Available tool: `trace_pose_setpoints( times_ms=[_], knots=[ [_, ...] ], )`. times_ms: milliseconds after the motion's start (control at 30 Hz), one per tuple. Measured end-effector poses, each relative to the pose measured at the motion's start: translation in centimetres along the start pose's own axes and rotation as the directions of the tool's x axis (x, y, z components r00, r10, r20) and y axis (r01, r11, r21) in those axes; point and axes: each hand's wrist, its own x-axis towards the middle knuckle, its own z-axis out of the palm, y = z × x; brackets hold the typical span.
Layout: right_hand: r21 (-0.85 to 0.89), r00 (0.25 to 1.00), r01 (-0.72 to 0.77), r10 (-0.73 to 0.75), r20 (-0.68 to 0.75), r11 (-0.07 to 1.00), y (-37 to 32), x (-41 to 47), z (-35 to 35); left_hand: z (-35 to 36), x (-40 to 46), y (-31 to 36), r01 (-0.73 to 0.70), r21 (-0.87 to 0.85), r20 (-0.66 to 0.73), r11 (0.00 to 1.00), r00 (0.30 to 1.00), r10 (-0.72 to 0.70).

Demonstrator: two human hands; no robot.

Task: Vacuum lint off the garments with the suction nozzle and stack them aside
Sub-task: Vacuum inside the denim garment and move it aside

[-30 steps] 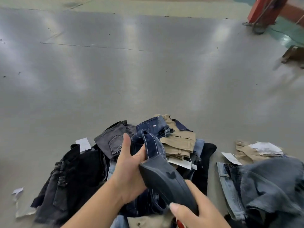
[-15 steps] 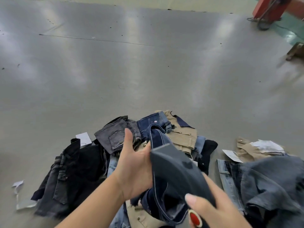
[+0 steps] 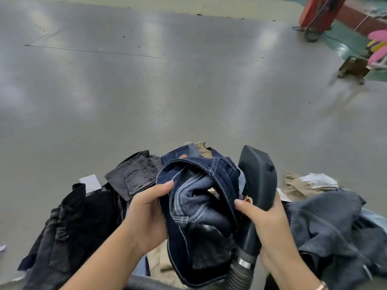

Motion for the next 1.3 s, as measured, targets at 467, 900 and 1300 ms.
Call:
trace_pose_setpoints(
  times_ms=[467,900,1300],
  knots=[
    [-0.138,0.989,0.145,-0.141,0.036,0.98,0.9,-0.1,2.9,0.6,-1.4,0.4,0.039,-0.139,0.228,0.99,0.974,-0.007],
    [0.192,0.857,-0.377,0.263,0.443,0.906,-1.9,0.4,0.9,-2.2,0.0,0.3,0.257,0.832,0.093,-0.493,0.81,0.579],
    [0.282,0.806,-0.509,0.336,0.488,0.813,-1.6,-0.9,1.2,-1.6,2.2,-4.6,0.098,0.955,-0.05,0.279,0.983,-0.175]
  ],
)
